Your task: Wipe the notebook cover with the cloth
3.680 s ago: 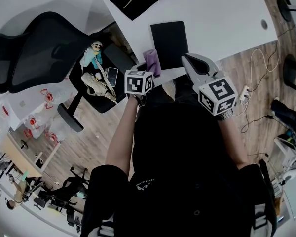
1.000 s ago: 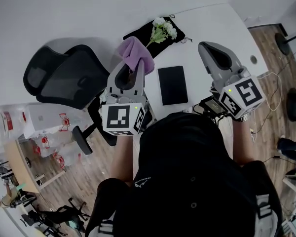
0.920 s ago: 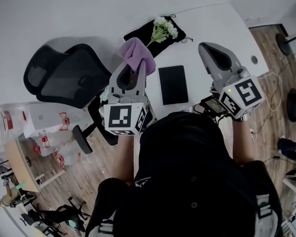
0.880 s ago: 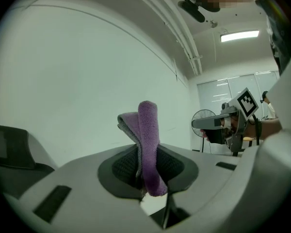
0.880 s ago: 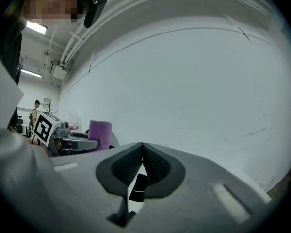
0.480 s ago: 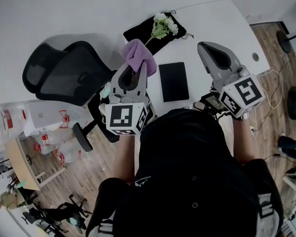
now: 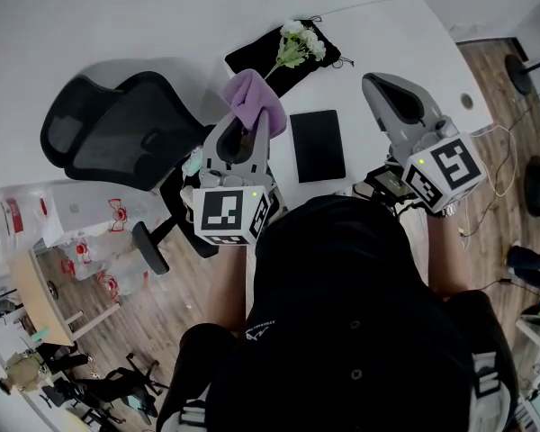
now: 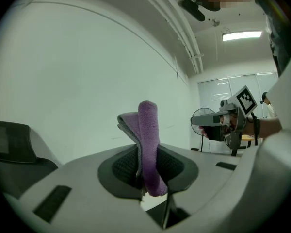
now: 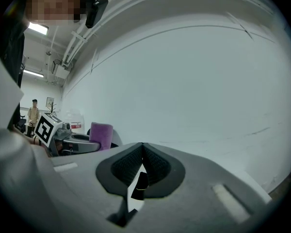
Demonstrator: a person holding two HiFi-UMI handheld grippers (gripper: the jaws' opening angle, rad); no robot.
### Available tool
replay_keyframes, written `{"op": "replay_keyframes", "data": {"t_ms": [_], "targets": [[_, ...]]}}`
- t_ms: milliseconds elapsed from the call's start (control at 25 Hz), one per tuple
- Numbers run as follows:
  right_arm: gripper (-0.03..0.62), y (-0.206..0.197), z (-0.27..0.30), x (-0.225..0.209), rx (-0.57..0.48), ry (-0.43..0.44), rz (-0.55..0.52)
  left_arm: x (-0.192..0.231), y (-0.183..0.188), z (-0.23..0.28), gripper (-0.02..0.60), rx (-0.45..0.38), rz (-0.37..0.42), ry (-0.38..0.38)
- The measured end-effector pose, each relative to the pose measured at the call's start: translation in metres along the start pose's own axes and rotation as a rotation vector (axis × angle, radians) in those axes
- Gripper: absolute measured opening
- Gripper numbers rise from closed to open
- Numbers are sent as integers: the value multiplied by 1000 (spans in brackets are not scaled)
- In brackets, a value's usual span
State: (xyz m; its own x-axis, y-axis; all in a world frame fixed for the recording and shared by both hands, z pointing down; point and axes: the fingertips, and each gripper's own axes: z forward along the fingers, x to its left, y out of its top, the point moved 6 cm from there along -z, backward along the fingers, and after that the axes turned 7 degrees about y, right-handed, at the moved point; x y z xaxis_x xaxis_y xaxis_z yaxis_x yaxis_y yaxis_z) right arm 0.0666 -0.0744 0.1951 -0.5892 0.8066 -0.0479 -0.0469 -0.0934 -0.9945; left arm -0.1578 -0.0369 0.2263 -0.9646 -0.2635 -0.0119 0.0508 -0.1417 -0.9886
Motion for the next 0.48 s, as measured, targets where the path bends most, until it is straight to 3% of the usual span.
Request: {"op": "replay_keyframes", "data": {"t_ms": [480], "targets": [[5, -5, -1, 4, 7, 1, -8, 4, -8, -4, 83, 9, -7, 5]]}}
